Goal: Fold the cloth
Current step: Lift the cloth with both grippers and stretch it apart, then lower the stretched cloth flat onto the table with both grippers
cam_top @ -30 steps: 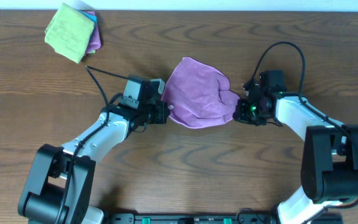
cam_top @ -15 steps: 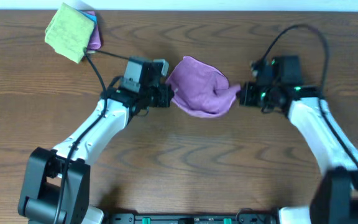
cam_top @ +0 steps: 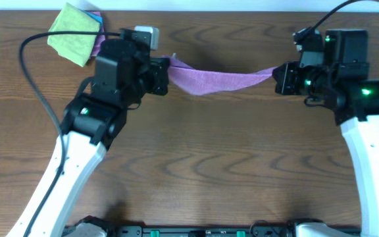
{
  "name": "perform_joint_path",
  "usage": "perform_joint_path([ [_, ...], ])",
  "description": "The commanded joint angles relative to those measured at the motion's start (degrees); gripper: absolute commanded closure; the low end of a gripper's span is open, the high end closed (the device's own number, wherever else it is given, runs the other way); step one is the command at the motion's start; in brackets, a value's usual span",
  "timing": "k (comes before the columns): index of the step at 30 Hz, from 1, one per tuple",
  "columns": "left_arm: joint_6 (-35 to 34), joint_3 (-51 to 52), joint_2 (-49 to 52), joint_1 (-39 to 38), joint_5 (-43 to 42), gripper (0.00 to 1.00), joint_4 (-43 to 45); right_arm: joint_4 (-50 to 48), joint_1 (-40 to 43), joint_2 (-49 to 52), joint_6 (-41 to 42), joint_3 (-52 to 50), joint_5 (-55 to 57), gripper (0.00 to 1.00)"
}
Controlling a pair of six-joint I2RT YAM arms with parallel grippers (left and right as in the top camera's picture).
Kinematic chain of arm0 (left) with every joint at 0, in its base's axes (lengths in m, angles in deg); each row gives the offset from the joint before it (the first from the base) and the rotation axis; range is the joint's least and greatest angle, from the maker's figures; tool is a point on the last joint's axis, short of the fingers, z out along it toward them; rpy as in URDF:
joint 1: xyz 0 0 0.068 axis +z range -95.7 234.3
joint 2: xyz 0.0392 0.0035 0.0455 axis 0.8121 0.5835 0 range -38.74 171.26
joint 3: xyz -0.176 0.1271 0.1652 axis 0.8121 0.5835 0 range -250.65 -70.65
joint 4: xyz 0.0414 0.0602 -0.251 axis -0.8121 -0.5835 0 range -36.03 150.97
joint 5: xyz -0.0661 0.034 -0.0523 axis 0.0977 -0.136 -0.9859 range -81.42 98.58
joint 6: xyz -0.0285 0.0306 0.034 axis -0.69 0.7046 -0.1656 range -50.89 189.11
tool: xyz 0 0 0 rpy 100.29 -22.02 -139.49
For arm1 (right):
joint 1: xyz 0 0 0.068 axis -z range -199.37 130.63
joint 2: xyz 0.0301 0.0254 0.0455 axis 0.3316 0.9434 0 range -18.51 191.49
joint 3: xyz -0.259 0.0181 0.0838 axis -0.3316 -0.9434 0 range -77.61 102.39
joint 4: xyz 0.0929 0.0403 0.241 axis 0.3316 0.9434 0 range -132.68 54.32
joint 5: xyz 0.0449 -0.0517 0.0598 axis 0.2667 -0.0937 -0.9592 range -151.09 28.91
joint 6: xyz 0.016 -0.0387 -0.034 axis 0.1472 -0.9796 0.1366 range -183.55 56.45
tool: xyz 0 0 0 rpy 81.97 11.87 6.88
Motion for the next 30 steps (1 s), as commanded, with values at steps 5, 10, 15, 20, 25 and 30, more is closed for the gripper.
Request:
perform_joint_path([
  [5, -0.35, -1.20, -7.43, -0.96, 1.62, 0.94, -6.10, 5.07, -3.08, -4.17, -2.40, 7.04, 3.65, 0.99],
  [10, -3.82, -1.20, -11.58, -5.25, 6.51, 0.94, -11.45, 10.05, -6.34, -6.62, -1.57, 7.54, 6.40, 0.99],
  [15, -10.84, -1.20, -10.25, -8.39, 13.73, 0.94, -19.04, 15.08, -7.52, -4.83, 1.44, 7.02, 8.98, 0.99],
  [20, -14.34, -1.20, -8.61, -8.81, 12.09, 0.94, -23.04, 20.44, -8.61, -2.80, 2.38, 6.84, 9.92, 0.99],
  [25, -16.70, -1.20, -9.99, -11.45, 14.99, 0.94, -24.72, 20.74, -11.37, -3.93, 3.28, 6.84, 16.48, 0.99],
  [30, -22.62, -1.20, -12.35, -18.45, 22.88, 0.94, -29.64, 24.26, -12.94, -5.31, 4.15, 6.84, 19.02, 0.98],
])
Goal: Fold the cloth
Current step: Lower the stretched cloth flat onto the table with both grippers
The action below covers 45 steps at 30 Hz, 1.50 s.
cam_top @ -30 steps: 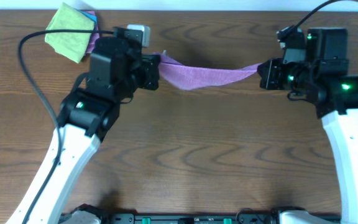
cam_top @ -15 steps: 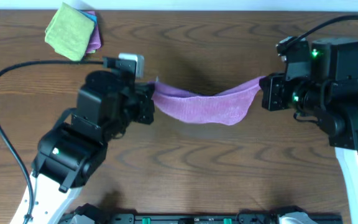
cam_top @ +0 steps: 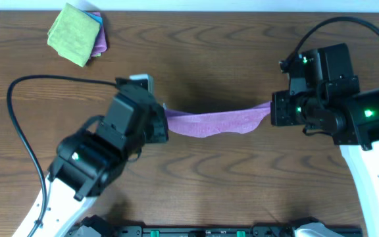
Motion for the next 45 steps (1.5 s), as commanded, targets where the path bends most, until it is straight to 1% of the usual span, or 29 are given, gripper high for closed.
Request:
perform_joint_path([
  [1, -5.14, -0.94, -2.71, -5.40, 8.11, 0.94, -1.29, 1.73, -1.86, -2.23, 2.21, 0.37, 4.48, 0.98],
  [5, -11.56, -0.94, -4.66, -14.16, 17.35, 0.94, -5.07, 4.70, -4.59, -5.33, 5.25, 0.37, 7.23, 0.98],
  [7, -15.74, -0.94, -4.70, -17.66, 18.78, 0.94, -7.52, 7.13, -5.97, -7.23, 7.96, 0.37, 7.39, 0.99],
  [11, -19.91, -0.94, -4.70, -21.94, 21.40, 0.94, -9.60, 11.19, -7.13, -8.74, 11.23, 0.37, 7.34, 0.98],
  [13, -21.40, -0.92, -4.66, -22.62, 22.86, 0.94, -10.19, 12.41, -7.45, -8.44, 11.72, 0.28, 7.37, 0.99],
  [15, -21.44, -0.92, -4.09, -22.10, 24.28, 0.94, -10.78, 12.11, -7.48, -7.54, 11.74, -0.37, 7.37, 0.98],
  [17, -21.38, -0.92, -2.58, -19.80, 25.14, 0.94, -11.82, 10.43, -7.48, -5.92, 11.72, -1.66, 7.37, 0.98],
  [19, -21.05, -0.92, -0.79, -17.46, 24.28, 0.94, -12.13, 8.50, -7.48, -4.11, 11.72, -3.13, 7.17, 0.99],
  [22, -16.74, -0.92, 3.28, -12.33, 21.75, 0.94, -10.71, 4.81, -7.45, -0.11, 11.39, -5.01, 7.10, 0.99],
  [24, -11.74, -0.92, 6.62, -8.41, 18.84, 0.94, -7.96, 2.23, -7.45, 3.17, 10.25, -5.05, 7.15, 0.99],
  [25, -8.59, -0.92, 8.94, -5.64, 16.65, 0.94, -5.64, 0.11, -7.21, 5.46, 9.73, -5.05, 7.39, 0.99],
  [28, -1.16, -0.92, 14.64, 0.90, 13.51, 0.95, 1.49, -6.47, -5.81, 10.78, 8.46, -5.05, 7.43, 0.99],
  [32, 5.01, -0.92, 22.10, 8.90, 6.01, 0.95, 10.21, -14.29, -2.95, 16.76, 7.89, -5.05, 7.58, 0.99],
  [35, 6.97, -0.92, 26.53, 12.72, 2.43, 0.94, 15.82, -18.78, -1.51, 20.35, 7.13, -5.05, 7.58, 0.99],
  [38, 9.77, -0.92, 31.93, 16.00, -2.99, 0.94, 24.04, -25.16, -1.07, 23.56, 5.68, -5.05, 8.09, 0.99],
  [43, 13.25, -0.94, 37.64, 17.99, -7.37, 0.94, 36.81, -35.23, -0.72, 26.25, 5.66, -5.05, 13.77, 0.99],
  [44, 13.88, -0.94, 38.38, 18.25, -8.07, 0.90, 38.97, -37.46, -0.52, 26.80, 5.66, -5.05, 15.41, 0.99],
  [45, 13.81, -0.94, 38.97, 18.56, -8.04, 0.64, 40.87, -39.91, -0.22, 27.19, 5.35, -5.05, 16.87, 0.75],
])
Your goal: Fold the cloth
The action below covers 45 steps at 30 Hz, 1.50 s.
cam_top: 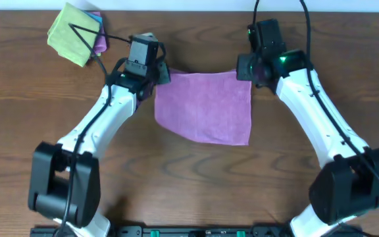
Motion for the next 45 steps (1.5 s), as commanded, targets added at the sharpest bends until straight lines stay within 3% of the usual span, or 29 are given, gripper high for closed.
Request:
perform_joint_path([
  [1, 2.80, -0.83, 1.03, 1.01, -3.06, 0.25, 2.97, -3.80, 1.33, 1.01, -2.64, -0.02, 5.81, 0.34],
  [2, 2.80, -0.83, 0.79, 1.22, -3.04, 0.05, 3.15, -4.37, 1.57, 1.01, -3.89, -0.02, 5.81, 0.20],
  [3, 2.82, -0.83, 0.26, 1.62, -2.97, 0.05, 2.97, -4.52, 1.75, 0.98, -4.74, 0.00, 5.92, 0.07],
  [4, 2.82, -0.83, -0.37, 2.03, -2.86, 0.05, 2.64, -4.44, 2.01, 0.96, -5.46, 0.00, 6.08, 0.01],
  [8, 2.84, -0.83, -2.73, 3.48, -2.93, 0.05, -0.37, -1.11, 2.82, 0.81, -7.15, 0.04, 6.23, 0.01],
  [13, 4.31, -0.83, -4.59, 4.28, -6.10, 0.04, -11.61, 7.54, 2.91, 0.20, -8.07, 0.04, 4.33, 0.02],
  [15, 4.31, -0.83, -4.42, 4.28, -6.69, 0.03, -15.72, 10.58, 2.91, 0.20, -10.64, 0.04, -0.66, 0.08],
  [17, 4.35, -0.83, -4.42, 4.28, -7.43, 0.03, -18.01, 12.44, 2.91, 0.20, -11.50, 0.02, -2.08, 0.35],
  [18, 4.61, -0.81, -4.42, 4.28, -7.34, 0.03, -19.34, 13.07, 2.91, 0.20, -11.50, 0.02, -2.19, 0.97],
  [21, 6.95, -0.11, -3.56, 4.28, -6.43, 0.00, -20.76, 14.47, 2.91, 0.20, -13.42, 0.02, -6.01, 0.98],
  [22, 6.95, 0.68, -2.80, 4.48, -6.32, 0.05, -20.37, 14.91, 2.91, 0.20, -15.10, 0.02, -7.74, 0.98],
  [24, 6.84, 2.08, -1.60, 4.61, -6.97, 0.06, -19.08, 15.43, 2.78, 0.20, -15.58, 0.02, -8.68, 0.98],
  [30, 6.16, 5.88, 1.31, 4.66, -13.09, 0.06, -13.64, 15.85, 2.82, 0.20, -21.33, -1.99, -15.10, 0.98],
  [38, 5.49, 10.08, 1.95, 10.32, -25.11, 0.05, -7.56, 6.08, 4.59, 0.20, -21.31, -12.20, -24.63, 0.98],
  [45, 3.43, 14.14, 1.95, 12.33, -26.95, 0.03, -0.87, 0.92, 4.52, 0.26, -21.31, -13.77, -26.67, 0.99],
])
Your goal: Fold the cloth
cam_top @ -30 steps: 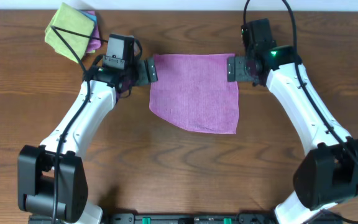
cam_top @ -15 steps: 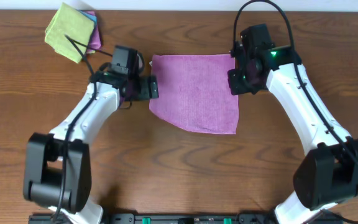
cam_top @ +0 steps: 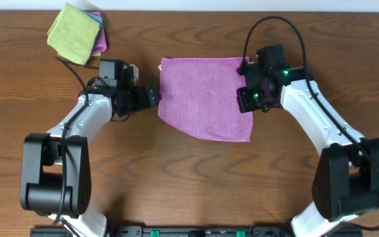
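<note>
The purple cloth lies spread flat on the wooden table, its far edge straight and its near right corner reaching furthest toward me. My left gripper points right at the cloth's left edge, just off it, with its fingers apart and nothing between them. My right gripper hangs over the cloth's right edge, about halfway down it. Its fingers are hidden under its own body, so their state does not show.
A stack of folded cloths, green on top with blue and pink beneath, sits at the far left corner. The table's far edge runs just behind it. Black cables loop off both arms.
Both grippers have let go of the cloth's far corners. The left one now sits lower, at the left edge; the right one has come down to the right edge. The cloth lies slightly further back.
The cloth first hung stretched as a narrow band between both shut grippers, far from me and then nearer. Later it lay spread on the table with the grippers still at its far corners. Now it rests flat and released, a gripper at each side edge.
</note>
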{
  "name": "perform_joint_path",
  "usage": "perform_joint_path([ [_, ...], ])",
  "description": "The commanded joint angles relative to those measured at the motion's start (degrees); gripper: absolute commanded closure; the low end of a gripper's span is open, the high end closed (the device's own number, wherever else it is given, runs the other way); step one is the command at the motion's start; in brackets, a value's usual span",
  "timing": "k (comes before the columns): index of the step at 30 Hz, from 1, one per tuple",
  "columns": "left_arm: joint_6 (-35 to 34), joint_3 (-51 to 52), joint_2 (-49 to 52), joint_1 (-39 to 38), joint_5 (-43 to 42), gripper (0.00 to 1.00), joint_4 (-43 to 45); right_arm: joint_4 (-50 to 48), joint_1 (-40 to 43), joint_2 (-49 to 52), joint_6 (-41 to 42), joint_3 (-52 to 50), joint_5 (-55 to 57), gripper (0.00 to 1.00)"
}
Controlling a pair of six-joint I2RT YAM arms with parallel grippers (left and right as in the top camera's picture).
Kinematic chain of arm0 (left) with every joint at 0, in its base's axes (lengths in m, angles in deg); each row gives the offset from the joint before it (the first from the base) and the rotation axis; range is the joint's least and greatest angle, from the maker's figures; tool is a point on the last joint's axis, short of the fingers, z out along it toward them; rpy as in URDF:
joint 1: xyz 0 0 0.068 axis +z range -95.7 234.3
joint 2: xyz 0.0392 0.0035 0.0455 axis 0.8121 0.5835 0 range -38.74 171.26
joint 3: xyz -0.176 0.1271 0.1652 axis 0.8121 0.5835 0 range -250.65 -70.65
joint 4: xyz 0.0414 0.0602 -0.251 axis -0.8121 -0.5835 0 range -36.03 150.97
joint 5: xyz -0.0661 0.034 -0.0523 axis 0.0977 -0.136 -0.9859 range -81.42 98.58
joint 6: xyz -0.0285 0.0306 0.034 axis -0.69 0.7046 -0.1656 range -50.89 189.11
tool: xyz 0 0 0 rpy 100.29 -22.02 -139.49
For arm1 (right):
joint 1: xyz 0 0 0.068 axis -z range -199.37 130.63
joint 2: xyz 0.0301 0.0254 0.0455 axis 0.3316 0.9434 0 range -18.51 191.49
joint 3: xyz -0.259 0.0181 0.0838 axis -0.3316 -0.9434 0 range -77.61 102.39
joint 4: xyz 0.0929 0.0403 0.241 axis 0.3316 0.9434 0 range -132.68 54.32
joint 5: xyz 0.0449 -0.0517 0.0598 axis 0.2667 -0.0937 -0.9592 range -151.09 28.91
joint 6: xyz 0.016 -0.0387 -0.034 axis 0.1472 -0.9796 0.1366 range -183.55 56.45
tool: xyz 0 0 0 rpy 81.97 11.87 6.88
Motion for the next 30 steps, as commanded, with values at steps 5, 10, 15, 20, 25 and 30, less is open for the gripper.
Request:
perform_joint_path([
  [5, -3.10, 3.56, 0.37, 0.00, -4.90, 0.05, 6.36, -1.57, 0.13, 0.20, -0.90, -0.24, -3.58, 0.99],
  [10, -4.92, 5.57, 0.48, 0.00, -6.23, 0.05, 9.35, -1.77, 0.17, 1.49, -1.68, -0.28, -5.92, 0.99],
  [15, -7.50, 6.73, 2.10, 0.00, -8.07, 0.05, 12.59, -2.03, 0.13, 2.62, -1.75, -0.44, -7.87, 0.99],
  [20, -9.27, 6.73, 5.22, -0.07, -12.07, 0.05, 16.79, -1.90, 0.15, 4.13, -2.69, -1.53, -7.78, 0.99],
  [25, -10.58, 6.73, 6.80, -0.07, -14.47, 0.05, 20.13, -2.01, 0.20, 6.32, -2.99, -2.47, -7.78, 0.99],
  [30, -13.62, 6.73, 8.87, -0.15, -17.53, 0.05, 23.47, -2.23, 0.20, 9.09, -2.97, -2.47, -6.91, 0.99],
])
